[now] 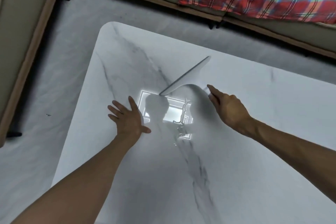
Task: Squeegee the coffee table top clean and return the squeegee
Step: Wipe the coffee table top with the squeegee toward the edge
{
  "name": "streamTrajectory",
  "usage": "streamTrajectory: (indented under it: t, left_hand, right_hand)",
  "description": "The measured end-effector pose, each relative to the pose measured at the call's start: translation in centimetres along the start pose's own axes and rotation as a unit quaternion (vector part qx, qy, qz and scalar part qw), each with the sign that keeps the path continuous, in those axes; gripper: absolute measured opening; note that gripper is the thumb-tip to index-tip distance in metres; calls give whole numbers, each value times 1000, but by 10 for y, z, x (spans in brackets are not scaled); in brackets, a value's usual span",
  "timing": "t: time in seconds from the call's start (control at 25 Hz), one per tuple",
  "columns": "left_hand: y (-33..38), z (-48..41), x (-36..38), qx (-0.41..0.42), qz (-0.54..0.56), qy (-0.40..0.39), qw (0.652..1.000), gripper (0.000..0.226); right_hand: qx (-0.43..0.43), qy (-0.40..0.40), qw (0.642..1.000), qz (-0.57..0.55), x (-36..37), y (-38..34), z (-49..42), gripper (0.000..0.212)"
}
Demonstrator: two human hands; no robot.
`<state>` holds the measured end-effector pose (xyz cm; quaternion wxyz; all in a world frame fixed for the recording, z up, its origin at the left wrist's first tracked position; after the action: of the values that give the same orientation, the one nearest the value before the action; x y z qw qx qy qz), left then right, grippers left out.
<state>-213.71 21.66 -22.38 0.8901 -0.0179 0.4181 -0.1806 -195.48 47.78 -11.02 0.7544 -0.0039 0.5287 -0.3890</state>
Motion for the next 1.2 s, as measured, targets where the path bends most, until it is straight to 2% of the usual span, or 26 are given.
streamTrajectory:
  t: [0.12,0.2,0.32,0.4,0.48,0.56,0.64,0.76,0.92,1.04,1.12,1.2]
  left_hand:
    - [0,2,-1,-3,-16,0,1000,151]
    - [0,3,-2,-2,-19,0,1000,151]
    - [1,6,-3,-7,-5,-15,1000,151]
    - [0,6,-6,-7,10,-12,1000,149]
    - [8,12,-10,24,10,16,1000,144]
    - [28,28,-11,83,-1,50,995,143]
    - [50,44,-5,124,-11,51,991,144]
    - [71,53,3,137,-58,60,987,147]
    - [76,42,2,134,-77,64,986,155]
    - [80,35,7,131,-89,36,987,155]
    - [80,33,9,135,-91,29,986,154]
    - [80,32,10,142,-95,30,985,154]
  right_hand:
    - [33,-57,998,16,3,15,70,47]
    - [34,-58,998,8,-15,21,82,45]
    - [34,34,996,-70,-57,23,36,40]
    - [81,98,983,-133,-76,29,-10,32]
    - [148,112,965,-186,-75,36,-39,21]
    - [165,91,966,-178,-64,42,-46,13]
    - [140,66,979,-134,-52,43,-32,19]
    - [86,21,995,-43,-29,45,25,39]
    - [132,-50,989,-45,-3,65,115,49]
    - [145,23,981,-129,-31,73,111,49]
    - [194,116,952,-207,-61,94,77,43]
    - [247,173,920,-252,-81,116,37,41]
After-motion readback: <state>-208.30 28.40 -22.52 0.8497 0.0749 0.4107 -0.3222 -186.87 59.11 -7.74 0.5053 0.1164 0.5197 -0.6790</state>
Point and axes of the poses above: each hand's wrist, its own z-axis away from the middle knuckle, its own x-axis out of the palm, y = z × x, the point moved 9 cm from there along -z, towards the middle knuckle, and after that the axes turned 15 degrees about -x, right-handed, at the moved point
